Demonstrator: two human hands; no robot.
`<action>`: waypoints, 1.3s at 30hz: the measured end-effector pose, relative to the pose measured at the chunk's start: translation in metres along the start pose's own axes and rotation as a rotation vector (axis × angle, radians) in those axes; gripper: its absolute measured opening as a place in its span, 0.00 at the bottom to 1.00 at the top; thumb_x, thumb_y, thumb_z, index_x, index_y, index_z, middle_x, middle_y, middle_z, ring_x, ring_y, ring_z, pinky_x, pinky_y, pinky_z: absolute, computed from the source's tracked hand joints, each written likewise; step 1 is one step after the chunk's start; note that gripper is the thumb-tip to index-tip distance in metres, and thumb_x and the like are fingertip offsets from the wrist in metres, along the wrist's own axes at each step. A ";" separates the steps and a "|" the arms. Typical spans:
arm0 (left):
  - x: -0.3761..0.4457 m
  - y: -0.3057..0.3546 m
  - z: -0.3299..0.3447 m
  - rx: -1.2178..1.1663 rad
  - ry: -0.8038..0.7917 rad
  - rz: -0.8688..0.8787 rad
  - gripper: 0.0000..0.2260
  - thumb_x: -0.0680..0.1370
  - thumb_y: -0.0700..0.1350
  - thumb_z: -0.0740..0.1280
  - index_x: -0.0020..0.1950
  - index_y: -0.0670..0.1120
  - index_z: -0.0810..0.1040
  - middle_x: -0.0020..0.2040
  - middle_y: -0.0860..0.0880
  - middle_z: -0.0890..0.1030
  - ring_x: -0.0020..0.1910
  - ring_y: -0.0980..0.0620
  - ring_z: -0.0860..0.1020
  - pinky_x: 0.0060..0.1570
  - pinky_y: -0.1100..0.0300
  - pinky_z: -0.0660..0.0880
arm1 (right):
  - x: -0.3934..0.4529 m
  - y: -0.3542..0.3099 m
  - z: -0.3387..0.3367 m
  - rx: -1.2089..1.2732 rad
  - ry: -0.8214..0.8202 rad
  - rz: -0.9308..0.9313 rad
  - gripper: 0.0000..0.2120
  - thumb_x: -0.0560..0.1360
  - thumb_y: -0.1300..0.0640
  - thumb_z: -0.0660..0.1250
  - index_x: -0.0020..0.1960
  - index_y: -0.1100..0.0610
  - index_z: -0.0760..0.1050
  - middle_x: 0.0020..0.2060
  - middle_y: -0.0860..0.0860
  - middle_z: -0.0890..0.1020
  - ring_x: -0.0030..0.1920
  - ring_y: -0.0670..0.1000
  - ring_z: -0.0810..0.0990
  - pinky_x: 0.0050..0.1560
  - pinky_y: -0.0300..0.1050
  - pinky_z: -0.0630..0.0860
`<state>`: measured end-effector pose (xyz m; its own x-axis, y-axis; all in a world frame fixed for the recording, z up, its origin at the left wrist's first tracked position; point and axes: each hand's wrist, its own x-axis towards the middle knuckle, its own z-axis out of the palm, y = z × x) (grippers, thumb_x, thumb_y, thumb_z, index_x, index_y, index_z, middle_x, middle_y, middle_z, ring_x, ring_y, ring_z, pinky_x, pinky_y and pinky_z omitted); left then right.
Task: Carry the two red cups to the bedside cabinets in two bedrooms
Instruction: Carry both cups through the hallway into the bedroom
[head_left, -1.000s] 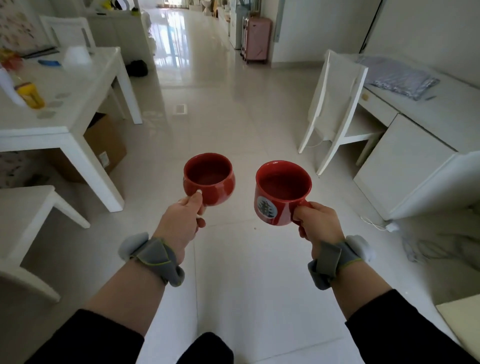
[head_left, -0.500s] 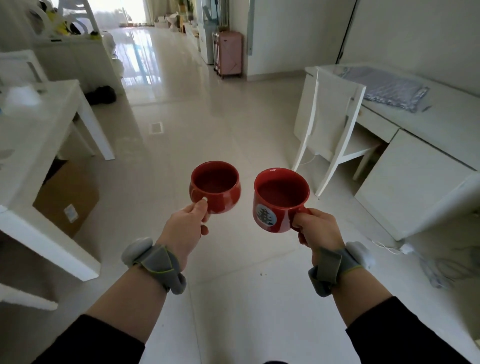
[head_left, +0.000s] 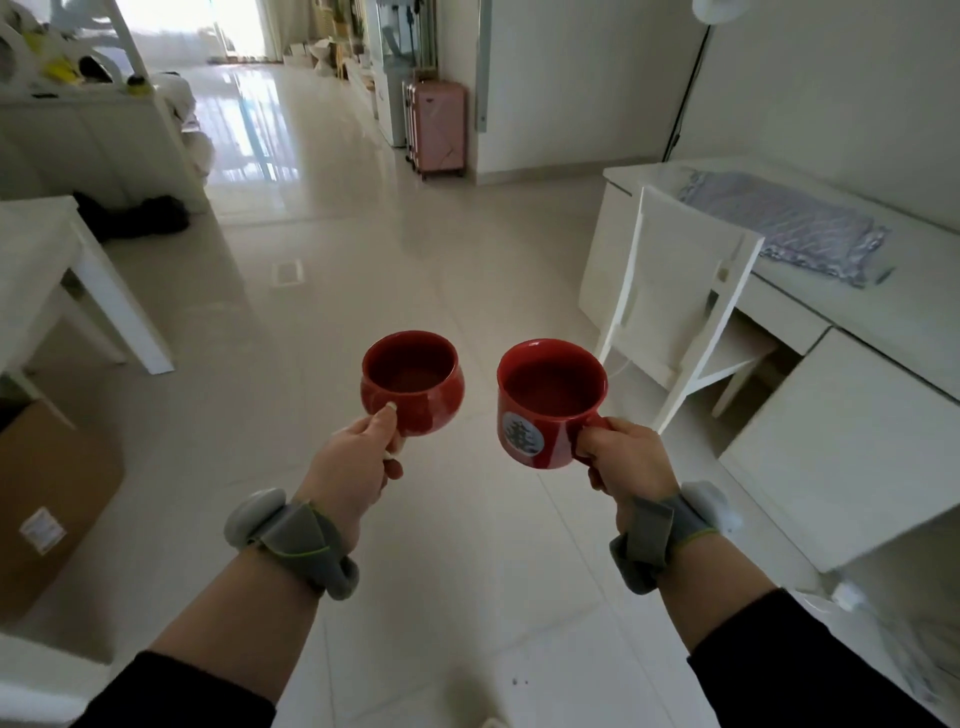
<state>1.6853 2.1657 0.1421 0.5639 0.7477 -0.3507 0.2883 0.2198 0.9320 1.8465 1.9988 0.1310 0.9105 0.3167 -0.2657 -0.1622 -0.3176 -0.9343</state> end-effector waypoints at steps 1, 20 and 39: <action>0.006 0.004 0.001 0.007 0.003 -0.001 0.14 0.80 0.54 0.57 0.41 0.48 0.74 0.34 0.43 0.74 0.30 0.51 0.67 0.32 0.59 0.64 | 0.006 -0.004 0.001 -0.007 0.004 -0.007 0.05 0.67 0.65 0.66 0.33 0.60 0.77 0.26 0.55 0.72 0.27 0.52 0.67 0.28 0.43 0.64; 0.378 0.148 0.037 0.085 -0.119 0.066 0.14 0.80 0.52 0.57 0.41 0.44 0.74 0.33 0.46 0.72 0.24 0.56 0.67 0.24 0.64 0.62 | 0.321 -0.128 0.146 0.030 0.134 0.025 0.06 0.67 0.66 0.64 0.32 0.58 0.74 0.24 0.54 0.71 0.24 0.53 0.66 0.26 0.42 0.61; 0.717 0.291 0.161 0.066 -0.145 0.028 0.14 0.80 0.53 0.57 0.42 0.46 0.75 0.33 0.44 0.73 0.29 0.52 0.66 0.30 0.59 0.62 | 0.679 -0.245 0.206 0.021 0.163 0.036 0.06 0.67 0.65 0.64 0.31 0.59 0.74 0.25 0.55 0.71 0.25 0.53 0.66 0.27 0.44 0.61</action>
<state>2.2982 2.6650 0.1470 0.6770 0.6536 -0.3383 0.3180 0.1548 0.9354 2.4258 2.4762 0.1308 0.9533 0.1554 -0.2590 -0.2027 -0.3065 -0.9300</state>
